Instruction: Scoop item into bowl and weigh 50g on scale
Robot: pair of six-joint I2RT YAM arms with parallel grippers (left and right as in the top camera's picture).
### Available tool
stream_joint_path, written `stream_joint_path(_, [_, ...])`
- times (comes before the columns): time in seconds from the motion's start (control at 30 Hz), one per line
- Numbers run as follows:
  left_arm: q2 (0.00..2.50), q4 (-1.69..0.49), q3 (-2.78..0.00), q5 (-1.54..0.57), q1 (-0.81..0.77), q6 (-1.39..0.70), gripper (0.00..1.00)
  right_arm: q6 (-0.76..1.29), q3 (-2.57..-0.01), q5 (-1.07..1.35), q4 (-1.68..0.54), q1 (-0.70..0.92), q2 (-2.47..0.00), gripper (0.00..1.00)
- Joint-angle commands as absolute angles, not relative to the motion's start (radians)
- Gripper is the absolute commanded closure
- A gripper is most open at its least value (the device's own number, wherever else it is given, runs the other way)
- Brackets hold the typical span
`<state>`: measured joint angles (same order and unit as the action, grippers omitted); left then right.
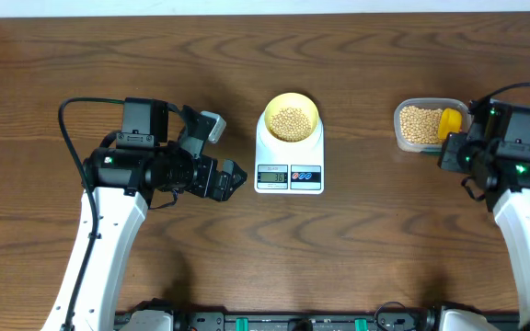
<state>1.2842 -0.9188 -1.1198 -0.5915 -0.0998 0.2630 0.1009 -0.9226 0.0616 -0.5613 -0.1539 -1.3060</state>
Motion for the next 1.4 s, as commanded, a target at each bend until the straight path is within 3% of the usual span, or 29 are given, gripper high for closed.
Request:
stream_joint_path(0.0, [1.288, -0.922, -1.114, -0.583, -0.095, 0.269, 0.02, 0.089, -0.934, 0.044, -0.53, -0.153, -1.351, 0.99])
stream_joint_path(0.5, [1.288, -0.922, -1.114, -0.583, -0.095, 0.269, 0.02, 0.139, -0.934, 0.301, -0.513, -0.154, -1.393, 0.99])
stream_joint_path(0.83, [1.288, -0.922, -1.114, -0.583, -0.095, 0.269, 0.02, 0.295, -0.934, 0.307, -0.515, -0.158, -1.393, 0.99])
stream_joint_path(1.37, [1.288, -0.922, -1.114, -0.583, -0.095, 0.269, 0.02, 0.344, -0.928, 0.407, -0.516, -0.246, -1.394, 0.99])
